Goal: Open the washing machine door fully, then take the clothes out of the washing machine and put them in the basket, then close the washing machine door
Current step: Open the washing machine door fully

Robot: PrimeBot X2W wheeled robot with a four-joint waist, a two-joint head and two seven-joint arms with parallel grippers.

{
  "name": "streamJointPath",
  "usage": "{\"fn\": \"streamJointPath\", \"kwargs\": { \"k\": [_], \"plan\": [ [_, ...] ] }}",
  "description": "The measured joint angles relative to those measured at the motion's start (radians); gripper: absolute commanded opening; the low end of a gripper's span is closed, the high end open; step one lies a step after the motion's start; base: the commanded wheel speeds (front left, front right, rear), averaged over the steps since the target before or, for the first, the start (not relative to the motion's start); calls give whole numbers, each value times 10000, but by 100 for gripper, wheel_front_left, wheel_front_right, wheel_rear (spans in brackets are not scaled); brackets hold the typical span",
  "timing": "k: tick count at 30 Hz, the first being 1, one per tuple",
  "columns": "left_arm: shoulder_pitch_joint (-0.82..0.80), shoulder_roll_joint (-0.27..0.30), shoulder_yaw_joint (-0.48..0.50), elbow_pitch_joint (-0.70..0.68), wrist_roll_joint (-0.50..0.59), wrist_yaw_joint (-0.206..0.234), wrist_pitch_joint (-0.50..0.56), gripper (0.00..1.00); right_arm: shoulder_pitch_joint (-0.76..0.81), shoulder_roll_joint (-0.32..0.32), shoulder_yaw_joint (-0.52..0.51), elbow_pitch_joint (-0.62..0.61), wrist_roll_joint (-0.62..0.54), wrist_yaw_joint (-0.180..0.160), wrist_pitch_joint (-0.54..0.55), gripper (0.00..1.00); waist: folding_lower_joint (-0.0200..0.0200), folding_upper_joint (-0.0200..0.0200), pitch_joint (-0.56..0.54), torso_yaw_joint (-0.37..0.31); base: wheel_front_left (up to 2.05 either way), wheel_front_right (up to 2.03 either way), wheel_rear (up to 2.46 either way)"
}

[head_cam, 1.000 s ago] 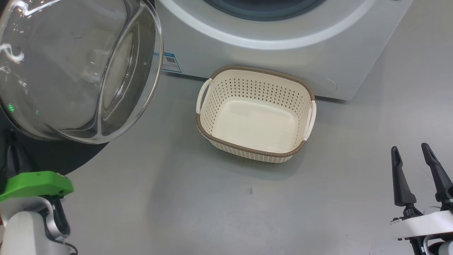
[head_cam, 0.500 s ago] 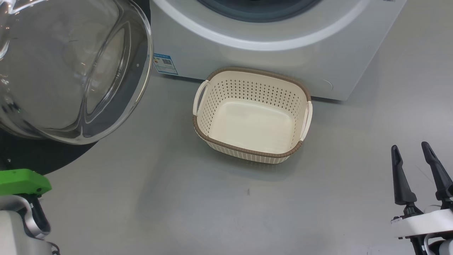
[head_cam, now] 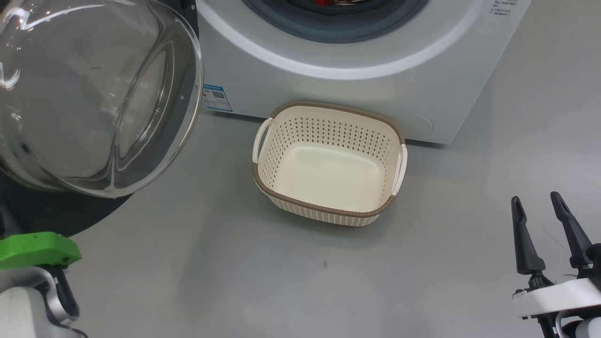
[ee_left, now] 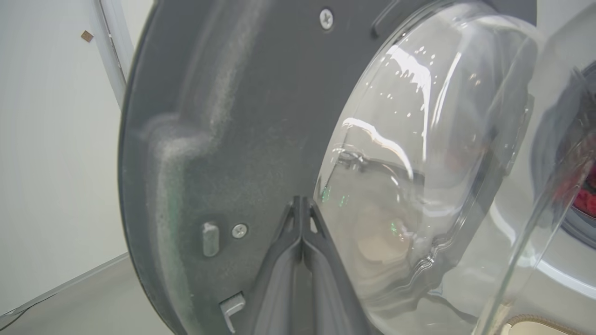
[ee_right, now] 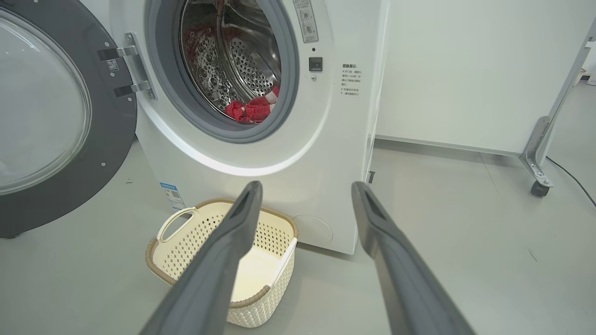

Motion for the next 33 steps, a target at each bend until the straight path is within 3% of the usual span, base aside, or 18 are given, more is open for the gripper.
{"fn": "streamJointPath", "kwargs": {
  "k": [16, 33],
  "plan": [
    [1865, -121, -1348, -1352, 487, -109, 0, 0, 17, 207, 347, 213, -2, 0, 0, 100, 0, 0, -573, -303, 0, 0, 0],
    [2917, -36, -4284, -2424, -221, -201, 0, 0, 124, 326, 284, 224, -100, 0, -2, 100, 0, 0, -849, -908, 0, 0, 0]
  ]
}}
